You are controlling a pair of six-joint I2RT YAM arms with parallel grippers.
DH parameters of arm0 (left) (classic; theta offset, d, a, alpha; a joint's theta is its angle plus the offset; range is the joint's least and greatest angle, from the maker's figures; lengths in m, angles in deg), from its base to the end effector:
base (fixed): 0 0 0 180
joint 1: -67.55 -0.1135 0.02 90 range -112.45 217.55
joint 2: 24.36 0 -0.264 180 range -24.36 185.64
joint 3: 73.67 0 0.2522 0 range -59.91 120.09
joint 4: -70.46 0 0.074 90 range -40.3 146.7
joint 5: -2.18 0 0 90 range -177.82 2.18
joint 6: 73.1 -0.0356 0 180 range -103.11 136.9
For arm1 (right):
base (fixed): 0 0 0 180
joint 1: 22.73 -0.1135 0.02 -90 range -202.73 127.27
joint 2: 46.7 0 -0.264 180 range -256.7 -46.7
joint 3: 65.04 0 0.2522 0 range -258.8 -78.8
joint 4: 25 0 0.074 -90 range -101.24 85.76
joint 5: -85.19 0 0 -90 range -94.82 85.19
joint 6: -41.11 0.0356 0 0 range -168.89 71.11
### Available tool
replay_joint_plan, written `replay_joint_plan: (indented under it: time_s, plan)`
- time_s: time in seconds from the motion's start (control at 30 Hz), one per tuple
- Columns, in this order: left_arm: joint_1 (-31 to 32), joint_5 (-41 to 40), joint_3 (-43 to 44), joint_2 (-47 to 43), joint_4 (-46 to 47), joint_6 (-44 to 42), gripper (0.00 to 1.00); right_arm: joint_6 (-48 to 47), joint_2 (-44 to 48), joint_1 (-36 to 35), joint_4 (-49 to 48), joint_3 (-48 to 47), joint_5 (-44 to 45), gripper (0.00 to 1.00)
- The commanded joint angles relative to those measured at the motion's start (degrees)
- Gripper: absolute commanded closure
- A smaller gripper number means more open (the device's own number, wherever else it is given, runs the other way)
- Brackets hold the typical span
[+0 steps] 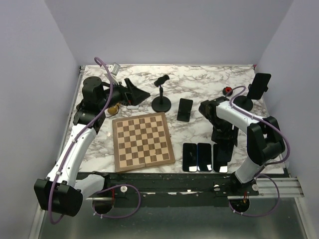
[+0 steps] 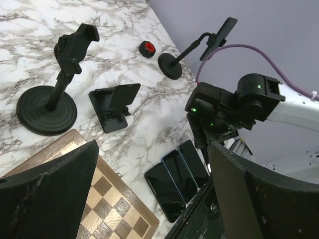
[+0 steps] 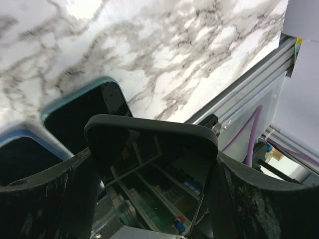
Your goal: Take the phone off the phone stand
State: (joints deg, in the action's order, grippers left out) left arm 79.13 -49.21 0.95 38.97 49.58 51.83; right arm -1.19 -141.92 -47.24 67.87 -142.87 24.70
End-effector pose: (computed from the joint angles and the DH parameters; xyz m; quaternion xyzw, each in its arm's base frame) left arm 0.2397 -0.0718 0.3818 0.0631 0.7491 -0.4725 0.4600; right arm 0.2332 0.0871 0.2025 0.1475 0.9415 -0.3028 0.0103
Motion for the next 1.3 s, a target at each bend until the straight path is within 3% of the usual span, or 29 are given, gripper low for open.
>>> replay_joint_plan:
  time_s: [0.0, 0.2, 0.33, 0.53, 0.93, 1.03, 1.27]
  plan:
    - [1.70, -0.42, -0.17, -2.04, 0.89, -0.71, 0.01, 1.01, -1.87, 0.34, 0.94, -6.52, 6.01, 0.99]
    - [3.87, -2.09, 0.47, -1.98, -0.81, -2.84, 0.01, -13.91, -4.83, 0.37, -9.01, -14.01, 4.25, 0.99]
    - [4.39, -3.30, 0.64, -2.78, -1.65, -4.13, 0.01, -27.15, -6.37, 1.95, -16.15, -10.03, 11.73, 0.99]
    - [4.94, -6.72, 1.63, -4.25, -4.16, -7.41, 0.02, -37.00, -2.76, 9.45, -23.55, -4.20, 9.37, 0.99]
    - [5.12, -5.51, 1.18, -3.68, -3.26, -6.52, 0.02, -40.20, -1.81, 12.08, -28.19, 3.14, 8.04, 0.98]
    - [5.21, -5.77, 1.28, -3.66, -3.50, -6.87, 0.01, -40.47, -2.44, 12.05, -29.09, 4.11, 8.01, 0.89]
    - [5.20, -6.00, 1.28, -3.40, -3.53, -6.99, 0.01, -40.63, -3.46, 12.03, -29.20, 3.68, 6.78, 0.79]
